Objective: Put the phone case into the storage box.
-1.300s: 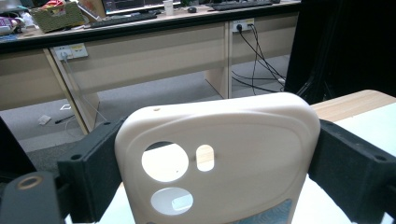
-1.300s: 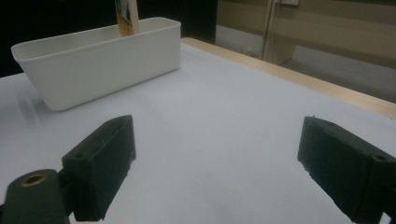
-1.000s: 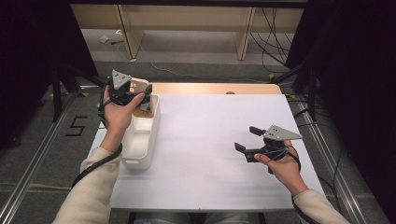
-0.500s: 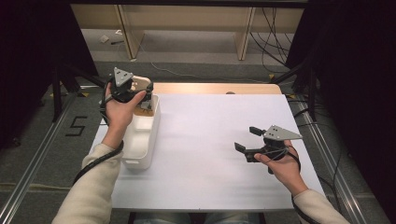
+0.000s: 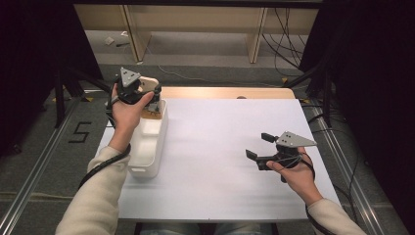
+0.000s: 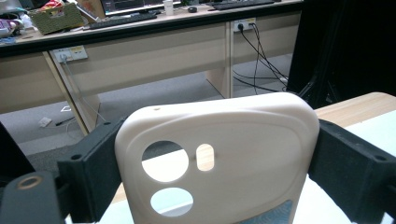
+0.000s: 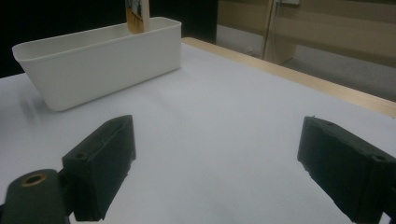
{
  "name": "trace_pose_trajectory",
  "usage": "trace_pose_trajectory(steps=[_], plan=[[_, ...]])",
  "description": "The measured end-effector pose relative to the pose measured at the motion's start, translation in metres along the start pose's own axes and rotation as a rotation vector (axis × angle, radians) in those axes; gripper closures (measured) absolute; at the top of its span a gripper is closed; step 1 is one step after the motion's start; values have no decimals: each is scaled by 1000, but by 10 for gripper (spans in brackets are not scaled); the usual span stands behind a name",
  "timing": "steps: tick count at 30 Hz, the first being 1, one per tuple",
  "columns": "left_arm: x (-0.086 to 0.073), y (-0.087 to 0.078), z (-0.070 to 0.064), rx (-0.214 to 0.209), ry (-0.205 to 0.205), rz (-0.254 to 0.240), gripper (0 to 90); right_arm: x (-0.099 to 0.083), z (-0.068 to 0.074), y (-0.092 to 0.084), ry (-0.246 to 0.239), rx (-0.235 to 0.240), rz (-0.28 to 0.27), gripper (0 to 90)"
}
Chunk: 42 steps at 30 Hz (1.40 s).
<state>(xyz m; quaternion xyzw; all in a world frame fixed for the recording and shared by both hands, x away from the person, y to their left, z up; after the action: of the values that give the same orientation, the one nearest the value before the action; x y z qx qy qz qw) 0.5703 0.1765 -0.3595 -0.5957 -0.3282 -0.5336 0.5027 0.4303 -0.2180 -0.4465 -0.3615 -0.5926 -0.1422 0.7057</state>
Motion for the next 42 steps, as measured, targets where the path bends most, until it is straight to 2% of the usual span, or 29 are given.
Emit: trace_pose_trajectory(steps=[42], plan=[[7,20,9,3,-21,7,103,0,-1,0,3,2,-1,124]])
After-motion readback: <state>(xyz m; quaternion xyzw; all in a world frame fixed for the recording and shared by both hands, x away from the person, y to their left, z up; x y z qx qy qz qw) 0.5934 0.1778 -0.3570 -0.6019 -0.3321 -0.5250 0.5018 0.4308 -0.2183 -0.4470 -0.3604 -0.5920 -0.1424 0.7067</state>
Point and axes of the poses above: each handheld gripper's, and its own axes: y roughly forward along the jaws, x roughly out of its top, z roughly to its left, the point moved 6 cm from there along y, roughly forward along the jaws, and after that the axes turned 1 degree about y, right-handed, at the moved point
